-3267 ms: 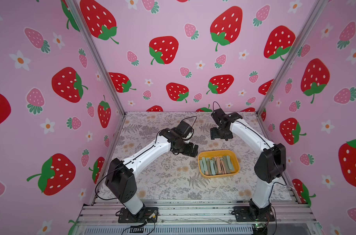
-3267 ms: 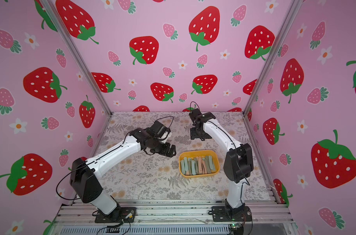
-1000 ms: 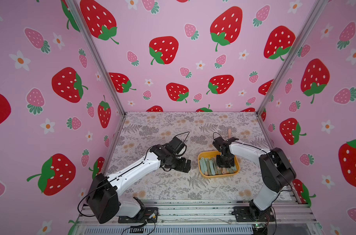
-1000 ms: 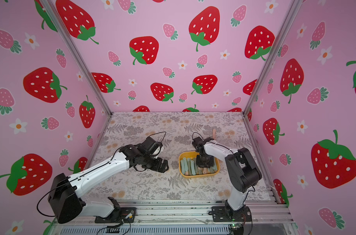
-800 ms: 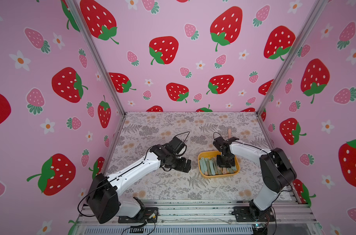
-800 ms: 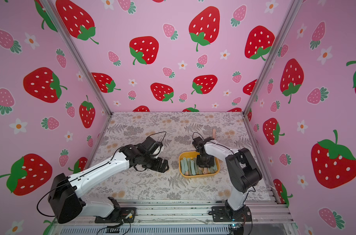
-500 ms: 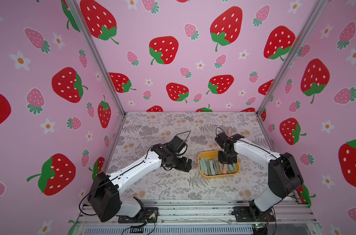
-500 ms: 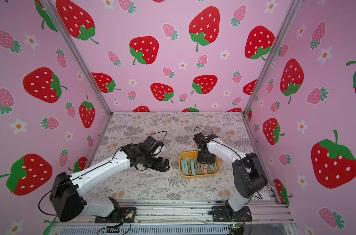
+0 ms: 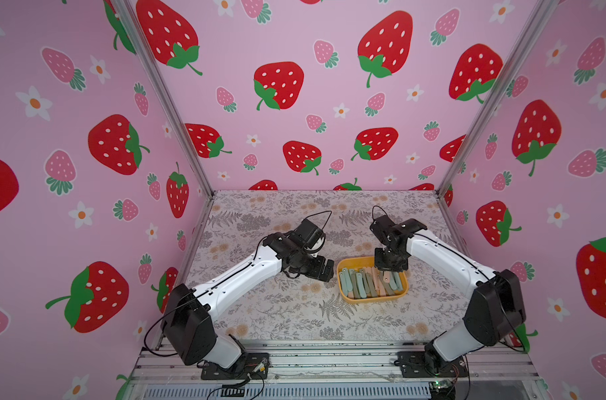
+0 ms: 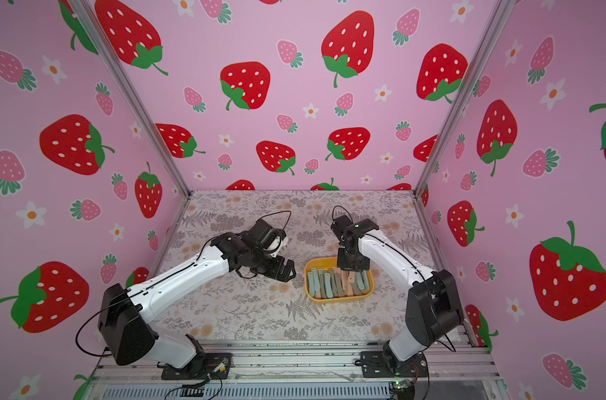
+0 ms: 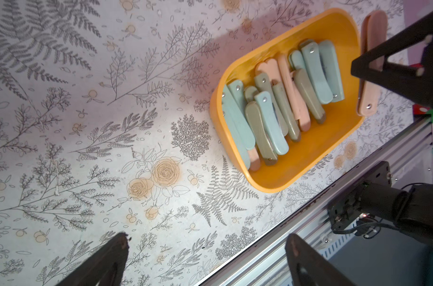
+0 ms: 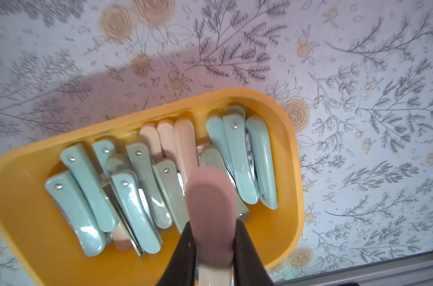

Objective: Take the fruit knife out of the storage box
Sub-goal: Pick up the fruit knife from the storage box, then place the fruit knife at the center of the board.

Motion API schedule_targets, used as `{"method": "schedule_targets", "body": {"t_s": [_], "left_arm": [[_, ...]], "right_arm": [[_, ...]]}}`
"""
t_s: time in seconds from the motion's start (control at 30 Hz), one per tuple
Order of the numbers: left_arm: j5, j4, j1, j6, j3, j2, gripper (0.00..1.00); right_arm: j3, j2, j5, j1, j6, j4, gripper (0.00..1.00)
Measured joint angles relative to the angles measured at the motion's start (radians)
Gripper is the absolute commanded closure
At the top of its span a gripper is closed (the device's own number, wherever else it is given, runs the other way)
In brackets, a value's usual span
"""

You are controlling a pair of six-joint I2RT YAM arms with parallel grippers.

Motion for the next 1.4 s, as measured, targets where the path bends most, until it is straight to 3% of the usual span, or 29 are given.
{"method": "schedule_targets", "body": {"t_s": [0.27, 0.73, 1.13, 1.4], "left_arm": [[0.014, 0.004, 0.0, 0.008, 0.139, 0.129, 0.01], [0.075, 0.019, 0.019, 0.039, 0.513, 0.525, 0.01], [0.132, -0.011, 0.068, 0.052, 0.577, 0.568, 0.01], [0.162, -0.009, 0.076, 0.051, 0.572, 0.568, 0.01]], "right_arm": [[0.18, 0.072, 0.003, -0.086, -0.051, -0.024, 0.87], [0.546, 0.581, 0.074, -0.264, -0.22, 0.069, 0.87], [0.848, 0.861, 0.118, -0.294, -0.289, 0.1, 0.86], [0.97, 0.946, 0.135, -0.294, -0.33, 0.102, 0.83]]}}
